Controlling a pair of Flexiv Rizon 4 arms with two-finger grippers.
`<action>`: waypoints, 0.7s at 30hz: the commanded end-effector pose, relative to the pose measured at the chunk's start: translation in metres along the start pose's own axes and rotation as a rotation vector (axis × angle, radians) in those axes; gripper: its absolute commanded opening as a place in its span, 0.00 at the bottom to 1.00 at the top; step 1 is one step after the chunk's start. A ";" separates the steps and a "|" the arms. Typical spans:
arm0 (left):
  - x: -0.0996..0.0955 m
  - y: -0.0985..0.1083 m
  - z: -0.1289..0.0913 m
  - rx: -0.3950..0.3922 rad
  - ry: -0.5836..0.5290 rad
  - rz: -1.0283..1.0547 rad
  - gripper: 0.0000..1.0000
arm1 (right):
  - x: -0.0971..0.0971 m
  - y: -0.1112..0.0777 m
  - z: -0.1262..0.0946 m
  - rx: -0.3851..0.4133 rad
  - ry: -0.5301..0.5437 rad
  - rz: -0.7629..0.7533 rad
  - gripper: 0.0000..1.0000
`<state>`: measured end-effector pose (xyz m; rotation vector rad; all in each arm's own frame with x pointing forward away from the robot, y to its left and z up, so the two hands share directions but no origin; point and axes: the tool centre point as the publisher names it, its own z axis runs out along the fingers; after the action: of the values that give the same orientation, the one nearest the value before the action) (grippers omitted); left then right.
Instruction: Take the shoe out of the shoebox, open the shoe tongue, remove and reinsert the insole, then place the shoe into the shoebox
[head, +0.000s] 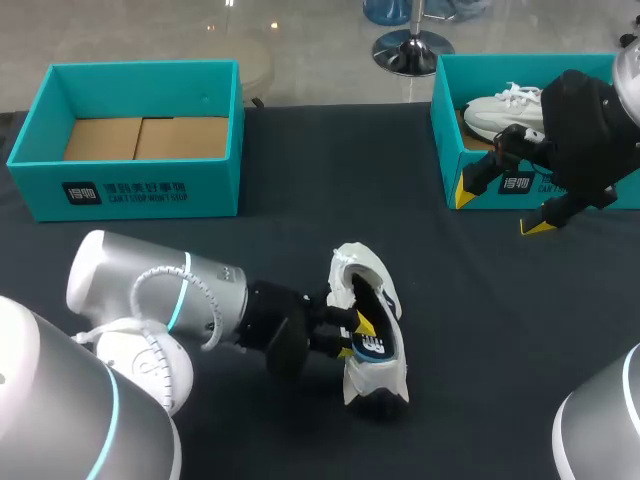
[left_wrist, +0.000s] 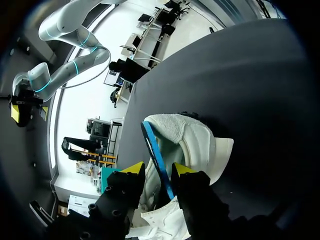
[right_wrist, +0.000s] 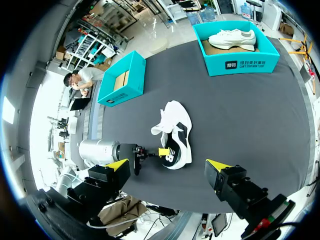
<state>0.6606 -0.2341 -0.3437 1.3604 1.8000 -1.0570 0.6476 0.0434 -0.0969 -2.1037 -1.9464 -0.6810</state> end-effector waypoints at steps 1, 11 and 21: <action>0.004 -0.004 -0.013 0.000 -0.008 0.000 0.31 | 0.002 0.004 0.002 0.007 -0.003 0.000 1.00; 0.002 -0.003 -0.013 -0.008 -0.011 -0.012 0.22 | 0.002 0.004 0.002 0.007 -0.003 0.000 1.00; 0.001 -0.005 -0.012 0.001 -0.010 -0.010 0.00 | 0.002 0.004 0.002 0.007 -0.003 0.000 1.00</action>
<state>0.6555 -0.2241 -0.3384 1.3426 1.8011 -1.0693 0.6476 0.0434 -0.0969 -2.1037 -1.9464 -0.6810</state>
